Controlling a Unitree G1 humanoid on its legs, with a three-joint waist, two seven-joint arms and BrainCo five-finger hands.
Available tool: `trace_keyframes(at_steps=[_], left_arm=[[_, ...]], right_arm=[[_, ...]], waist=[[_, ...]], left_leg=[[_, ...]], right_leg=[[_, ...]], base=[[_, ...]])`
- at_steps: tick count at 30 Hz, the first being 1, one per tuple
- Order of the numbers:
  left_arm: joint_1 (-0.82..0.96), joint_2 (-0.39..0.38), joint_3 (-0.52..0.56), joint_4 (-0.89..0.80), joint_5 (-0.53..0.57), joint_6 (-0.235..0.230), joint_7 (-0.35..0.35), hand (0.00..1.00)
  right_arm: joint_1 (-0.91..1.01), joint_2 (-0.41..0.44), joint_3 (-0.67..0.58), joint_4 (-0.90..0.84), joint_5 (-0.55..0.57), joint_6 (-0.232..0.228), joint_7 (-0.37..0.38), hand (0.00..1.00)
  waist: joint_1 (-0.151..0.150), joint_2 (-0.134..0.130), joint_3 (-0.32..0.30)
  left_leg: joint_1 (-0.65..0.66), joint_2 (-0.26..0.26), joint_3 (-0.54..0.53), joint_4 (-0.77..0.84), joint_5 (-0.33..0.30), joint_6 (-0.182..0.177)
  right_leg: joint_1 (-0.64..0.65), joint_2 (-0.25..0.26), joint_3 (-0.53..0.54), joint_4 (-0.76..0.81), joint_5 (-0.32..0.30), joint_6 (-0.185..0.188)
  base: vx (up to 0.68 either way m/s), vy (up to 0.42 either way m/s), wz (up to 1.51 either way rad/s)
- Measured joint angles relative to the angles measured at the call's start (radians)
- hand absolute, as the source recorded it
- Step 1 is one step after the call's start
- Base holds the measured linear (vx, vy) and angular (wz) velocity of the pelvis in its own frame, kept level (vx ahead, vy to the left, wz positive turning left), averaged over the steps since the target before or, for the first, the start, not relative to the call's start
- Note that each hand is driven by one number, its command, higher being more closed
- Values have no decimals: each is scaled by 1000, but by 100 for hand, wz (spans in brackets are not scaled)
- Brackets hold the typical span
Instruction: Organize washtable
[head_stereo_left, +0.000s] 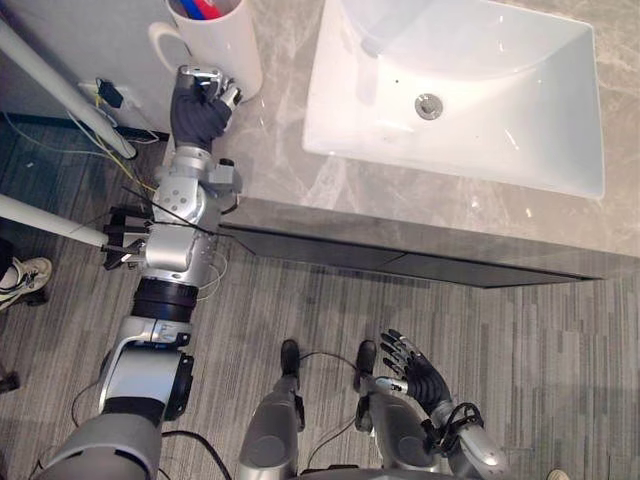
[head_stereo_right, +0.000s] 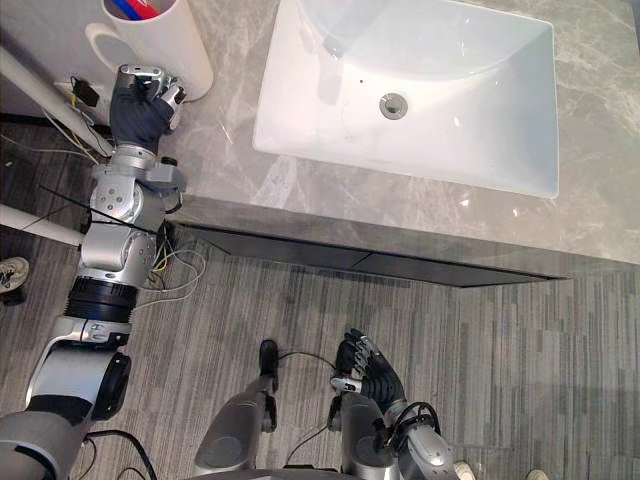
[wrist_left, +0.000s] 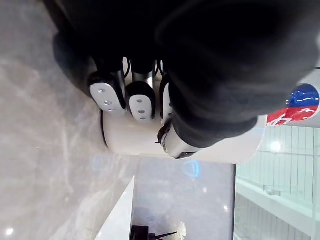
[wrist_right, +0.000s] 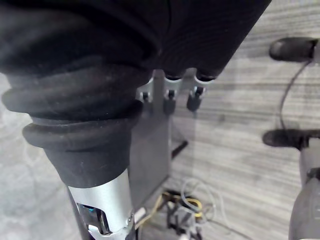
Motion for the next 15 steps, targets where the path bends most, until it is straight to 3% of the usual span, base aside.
trace_keyframes(at_steps=[15], left_arm=[[61, 0, -31, -68, 2, 0, -51, 100]], right_arm=[[-26, 3, 30, 2, 11, 1, 1, 0]], waist=[[-11, -29, -23]], left_leg=[[5, -7, -2, -6, 6, 5]], right_leg=[[13, -3, -2, -23, 6, 1]], base=[[20, 2, 0]])
